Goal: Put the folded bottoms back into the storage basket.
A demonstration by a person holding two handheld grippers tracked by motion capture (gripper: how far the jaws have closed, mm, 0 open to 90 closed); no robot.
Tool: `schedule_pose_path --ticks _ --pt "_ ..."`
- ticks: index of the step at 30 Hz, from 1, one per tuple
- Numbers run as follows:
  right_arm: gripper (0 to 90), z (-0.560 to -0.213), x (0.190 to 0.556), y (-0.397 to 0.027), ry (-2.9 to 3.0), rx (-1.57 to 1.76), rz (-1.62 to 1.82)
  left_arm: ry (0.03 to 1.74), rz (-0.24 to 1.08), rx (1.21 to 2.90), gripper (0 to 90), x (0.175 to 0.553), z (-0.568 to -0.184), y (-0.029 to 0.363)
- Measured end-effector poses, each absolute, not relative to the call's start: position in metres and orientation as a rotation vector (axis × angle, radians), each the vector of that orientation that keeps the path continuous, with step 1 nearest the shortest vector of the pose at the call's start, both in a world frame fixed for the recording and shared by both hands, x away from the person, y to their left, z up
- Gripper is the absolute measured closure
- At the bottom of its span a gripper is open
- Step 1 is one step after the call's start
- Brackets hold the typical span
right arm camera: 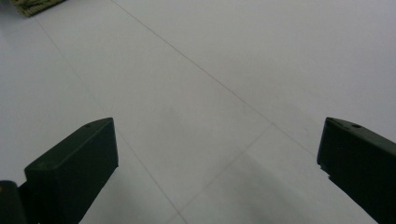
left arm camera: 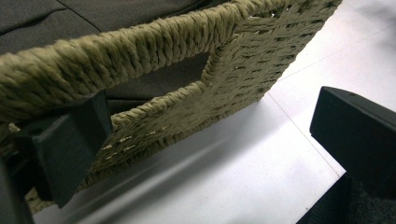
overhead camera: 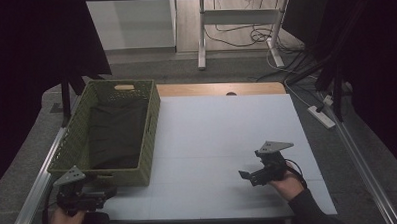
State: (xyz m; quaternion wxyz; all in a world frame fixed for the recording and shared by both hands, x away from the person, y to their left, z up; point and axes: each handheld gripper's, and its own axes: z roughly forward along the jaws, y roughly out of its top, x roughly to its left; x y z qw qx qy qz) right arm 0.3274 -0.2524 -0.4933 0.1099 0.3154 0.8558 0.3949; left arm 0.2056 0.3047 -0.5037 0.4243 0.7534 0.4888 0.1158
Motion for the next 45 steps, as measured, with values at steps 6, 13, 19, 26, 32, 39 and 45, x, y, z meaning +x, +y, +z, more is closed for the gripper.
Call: schedule_pose_path --ticks 6,13,19,26,32,39,45 --pt "0.0 -0.493 0.322 -0.264 2.486 0.961 1.158 1.223 0.288 1.884 0.0 0.206 -0.504 0.305" --pt "0.0 -0.492 0.316 -0.278 2.453 1.009 1.156 1.223 0.288 1.882 0.0 0.206 -0.504 0.305" --pt "0.0 -0.491 0.309 -0.290 2.432 1.045 1.140 1.224 0.288 1.882 0.0 0.206 -0.504 0.305" --pt "0.0 -0.489 0.299 -0.304 2.390 1.090 1.151 1.225 0.288 1.883 0.0 0.206 -0.504 0.305" --pt "0.0 -0.488 0.292 -0.314 2.364 1.122 1.147 1.225 0.288 1.882 0.0 0.206 -0.504 0.305" --pt "0.0 -0.489 0.286 -0.321 2.355 1.160 1.130 1.225 0.288 1.882 0.0 0.206 -0.504 0.305" --pt "0.0 -0.488 0.281 -0.327 2.343 1.190 1.122 1.225 0.287 1.881 0.0 0.206 -0.504 0.305"
